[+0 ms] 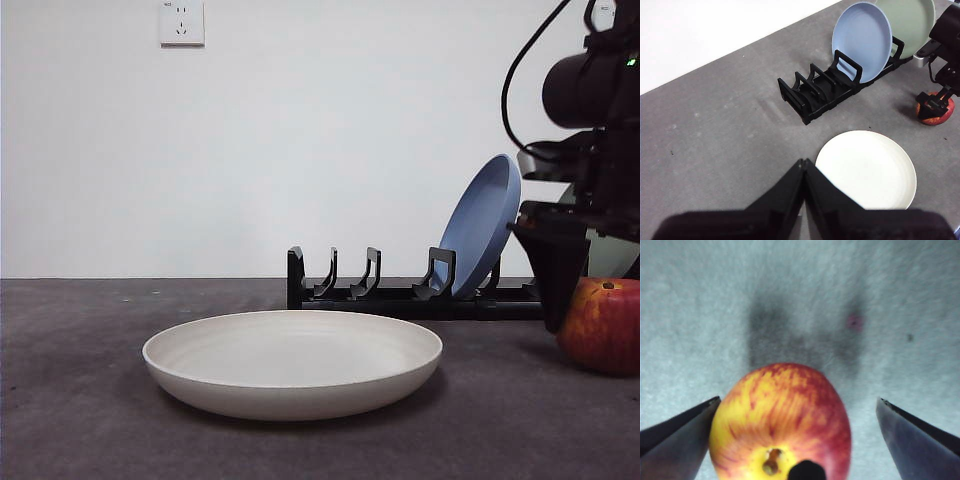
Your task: Take the yellow plate from the plate rack,put the plate on the table,take the apple from the table,put the apple in the plate
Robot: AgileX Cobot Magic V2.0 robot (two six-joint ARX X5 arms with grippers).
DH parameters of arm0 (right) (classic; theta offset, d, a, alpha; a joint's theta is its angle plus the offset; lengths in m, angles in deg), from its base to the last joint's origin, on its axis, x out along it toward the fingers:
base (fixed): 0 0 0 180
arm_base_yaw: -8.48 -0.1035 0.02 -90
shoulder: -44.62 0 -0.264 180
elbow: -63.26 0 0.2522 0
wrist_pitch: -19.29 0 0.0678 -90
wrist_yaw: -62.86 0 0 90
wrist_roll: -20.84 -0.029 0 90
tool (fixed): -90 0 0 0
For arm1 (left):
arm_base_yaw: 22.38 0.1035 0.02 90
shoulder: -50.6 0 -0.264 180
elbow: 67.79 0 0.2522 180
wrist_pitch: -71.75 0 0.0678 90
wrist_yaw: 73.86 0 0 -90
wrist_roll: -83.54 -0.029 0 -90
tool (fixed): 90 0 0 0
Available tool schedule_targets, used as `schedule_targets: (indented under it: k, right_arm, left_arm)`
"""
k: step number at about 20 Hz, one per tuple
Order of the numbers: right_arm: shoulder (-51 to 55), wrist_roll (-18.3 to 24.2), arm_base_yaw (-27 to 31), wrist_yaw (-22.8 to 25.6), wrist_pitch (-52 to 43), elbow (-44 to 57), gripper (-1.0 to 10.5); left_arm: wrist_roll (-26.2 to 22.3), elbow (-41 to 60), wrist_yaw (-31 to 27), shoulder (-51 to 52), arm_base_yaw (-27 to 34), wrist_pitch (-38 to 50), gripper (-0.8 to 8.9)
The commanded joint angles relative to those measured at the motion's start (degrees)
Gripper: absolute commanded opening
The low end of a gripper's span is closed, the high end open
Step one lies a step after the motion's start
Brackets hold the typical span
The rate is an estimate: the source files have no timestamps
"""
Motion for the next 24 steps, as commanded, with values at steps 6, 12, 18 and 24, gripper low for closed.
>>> schedule_targets:
  k: [6, 12, 18, 24]
  right_arm:
    - [-0.61, -0.63, -1.03, -2.36, -0.07, -0.09, -0.1]
    - [4.24, -1.11, -1.25, -2.38, -0.37, -3.06, -0.1]
    - [7.67, -4.02, -8.39, -4.68, 0.33, -17.49, -0.1]
    - [5.46, -6.05, -21.31, -3.28, -6.03, -19.23, -0.1]
  left_arm:
    - [0.57, 0.17, -0.11, -0.11, 0.15, 0.15, -0.08]
    - [0.57, 0.17, 1.38, -0.11, 0.15, 0.15, -0.08]
    - [0.13, 0.17, 1.53, -0.09, 0.15, 0.13, -0.08]
    - [-0.77, 0.17, 3.19, -0.09, 0.15, 0.17, -0.08]
